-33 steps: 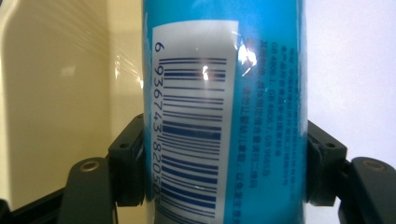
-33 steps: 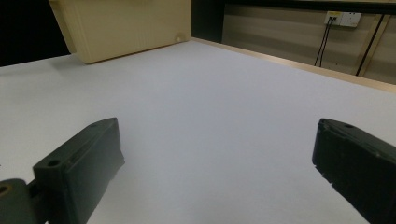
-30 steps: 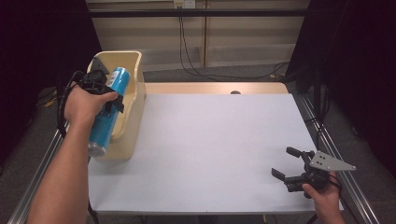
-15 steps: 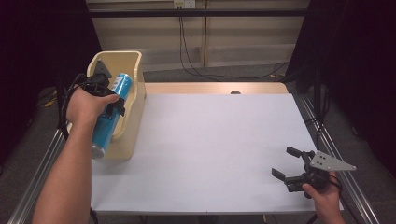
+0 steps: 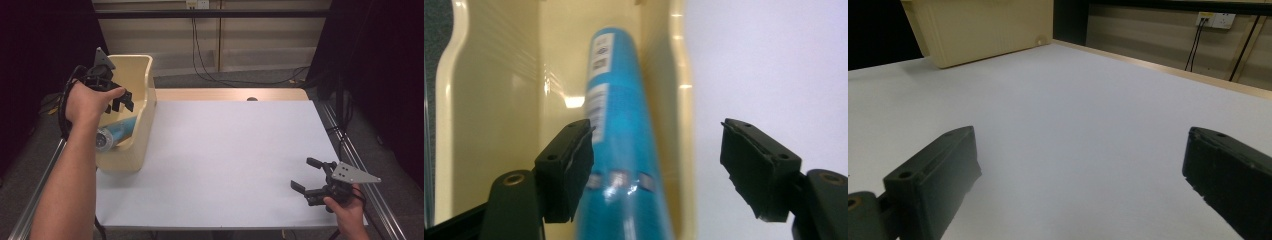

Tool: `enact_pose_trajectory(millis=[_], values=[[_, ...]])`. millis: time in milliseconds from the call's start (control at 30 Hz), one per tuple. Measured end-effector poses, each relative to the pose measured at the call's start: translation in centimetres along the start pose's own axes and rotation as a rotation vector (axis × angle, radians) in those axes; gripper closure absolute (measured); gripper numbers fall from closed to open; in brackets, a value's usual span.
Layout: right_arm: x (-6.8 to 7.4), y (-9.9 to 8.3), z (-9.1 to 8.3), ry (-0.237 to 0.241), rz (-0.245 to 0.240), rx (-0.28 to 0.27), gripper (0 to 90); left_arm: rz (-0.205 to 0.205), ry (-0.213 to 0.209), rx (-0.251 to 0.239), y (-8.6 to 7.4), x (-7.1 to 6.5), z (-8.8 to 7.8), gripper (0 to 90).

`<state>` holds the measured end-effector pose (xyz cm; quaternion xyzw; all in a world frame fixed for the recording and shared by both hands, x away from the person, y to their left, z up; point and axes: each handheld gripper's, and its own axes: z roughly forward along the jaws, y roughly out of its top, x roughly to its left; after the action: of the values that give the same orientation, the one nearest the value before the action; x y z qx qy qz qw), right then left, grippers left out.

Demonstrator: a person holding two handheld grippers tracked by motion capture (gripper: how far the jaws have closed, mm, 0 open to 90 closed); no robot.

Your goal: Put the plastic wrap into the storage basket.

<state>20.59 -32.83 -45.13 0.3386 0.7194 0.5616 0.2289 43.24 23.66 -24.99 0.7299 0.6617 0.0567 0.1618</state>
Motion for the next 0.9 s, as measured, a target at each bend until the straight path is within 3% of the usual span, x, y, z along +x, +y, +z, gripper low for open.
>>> enact_pose_trajectory(millis=[233, 533, 900], values=[[0.0, 0.0, 0.0, 0.001, 0.001, 0.0, 1.1, 0.033, -0.05, -0.013, 0.0, -1.7, 0.9, 25.1], [0.0, 0.0, -0.1, 0.001, 0.001, 0.003, 1.2, 0.074, -0.115, -0.046, 0.1, -3.5, 0.8, 22.0], [0.1, 0.0, 0.1, 0.003, -0.004, 0.001, 1.2, 0.143, -0.185, -0.037, -0.2, -6.4, 2.0, 20.4]])
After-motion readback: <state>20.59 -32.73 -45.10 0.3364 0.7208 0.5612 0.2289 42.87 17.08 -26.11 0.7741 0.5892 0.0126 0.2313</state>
